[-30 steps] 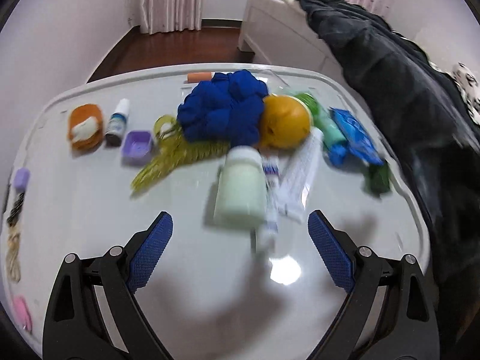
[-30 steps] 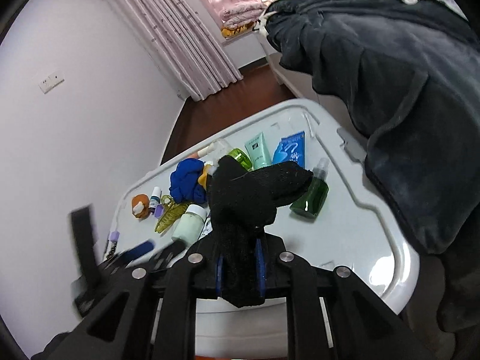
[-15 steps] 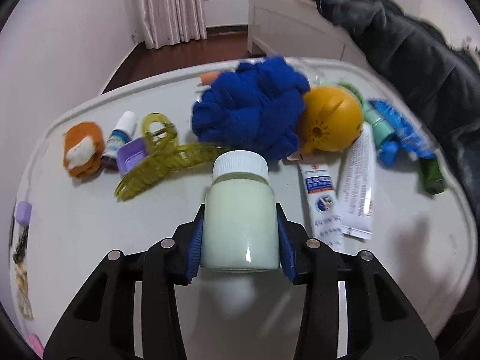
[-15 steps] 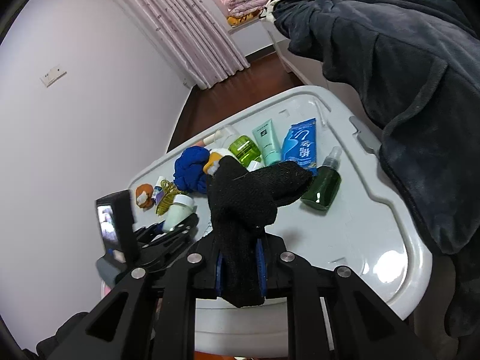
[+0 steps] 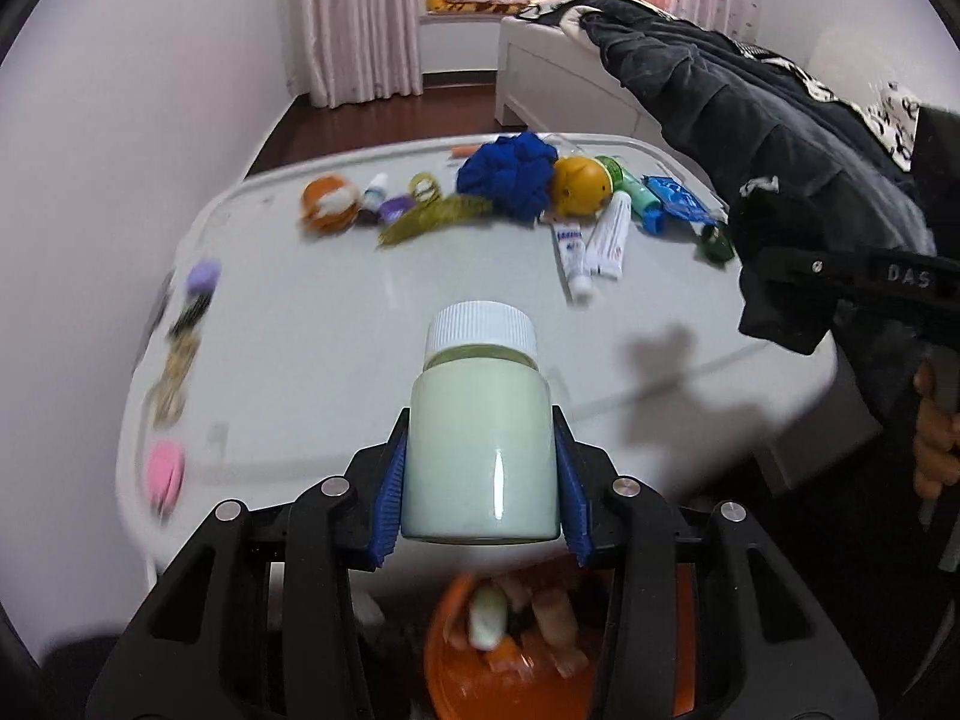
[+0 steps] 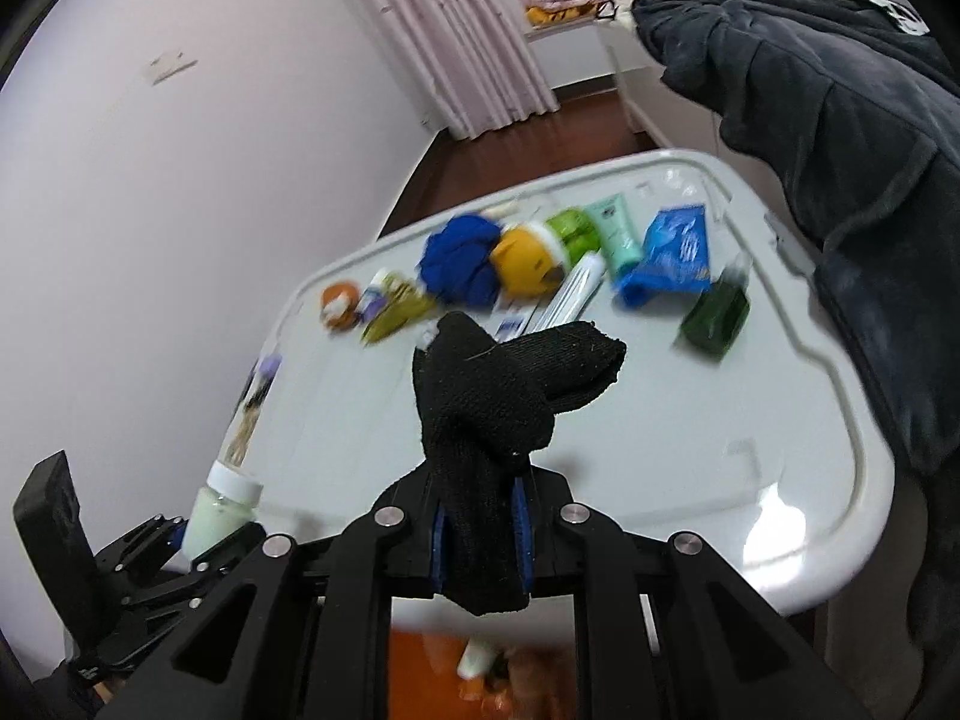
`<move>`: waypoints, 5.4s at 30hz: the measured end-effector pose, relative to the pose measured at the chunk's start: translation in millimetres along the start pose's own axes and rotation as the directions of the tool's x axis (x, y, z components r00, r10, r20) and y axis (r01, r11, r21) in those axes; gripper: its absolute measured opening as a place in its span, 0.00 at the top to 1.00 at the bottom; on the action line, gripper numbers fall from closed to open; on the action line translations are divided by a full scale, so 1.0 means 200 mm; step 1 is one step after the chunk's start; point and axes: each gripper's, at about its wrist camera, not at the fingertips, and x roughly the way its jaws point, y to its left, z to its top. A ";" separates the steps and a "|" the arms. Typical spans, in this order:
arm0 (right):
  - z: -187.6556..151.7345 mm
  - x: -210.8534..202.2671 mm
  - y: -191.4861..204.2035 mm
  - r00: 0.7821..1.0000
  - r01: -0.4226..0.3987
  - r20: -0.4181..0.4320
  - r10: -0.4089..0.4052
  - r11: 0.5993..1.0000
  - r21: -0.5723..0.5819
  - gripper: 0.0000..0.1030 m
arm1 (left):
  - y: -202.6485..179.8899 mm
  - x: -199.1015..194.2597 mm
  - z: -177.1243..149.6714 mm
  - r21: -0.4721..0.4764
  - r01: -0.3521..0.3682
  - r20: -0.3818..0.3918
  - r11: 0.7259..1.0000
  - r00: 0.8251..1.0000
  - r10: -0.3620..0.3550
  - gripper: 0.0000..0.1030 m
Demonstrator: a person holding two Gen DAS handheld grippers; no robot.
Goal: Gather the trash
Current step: 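Carry the black cloth and milky jar over the orange bucket and open both grippers, then grasp the blue loofah with the right gripper while the left gripper grasps the yellow hair clip, then lower the blue loofah and yellow hair clip over the orange bucket and release both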
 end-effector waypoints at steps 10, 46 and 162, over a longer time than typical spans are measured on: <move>-0.49 -0.17 0.30 0.995 -0.001 -0.097 -0.010 0.994 -0.112 0.82 | -0.02 -0.07 -0.39 -0.077 0.008 -0.101 0.997 0.995 -0.016 0.60; 0.26 0.27 0.27 0.989 0.123 -0.042 -0.138 0.959 -0.256 0.43 | 0.18 0.12 -0.02 -0.126 -0.002 -0.064 0.992 0.998 -0.006 0.22; 0.33 0.13 -0.43 0.932 0.363 -0.069 -0.356 0.914 0.180 0.42 | 0.05 0.11 -0.22 -0.127 0.117 -0.122 0.985 0.984 -0.132 0.23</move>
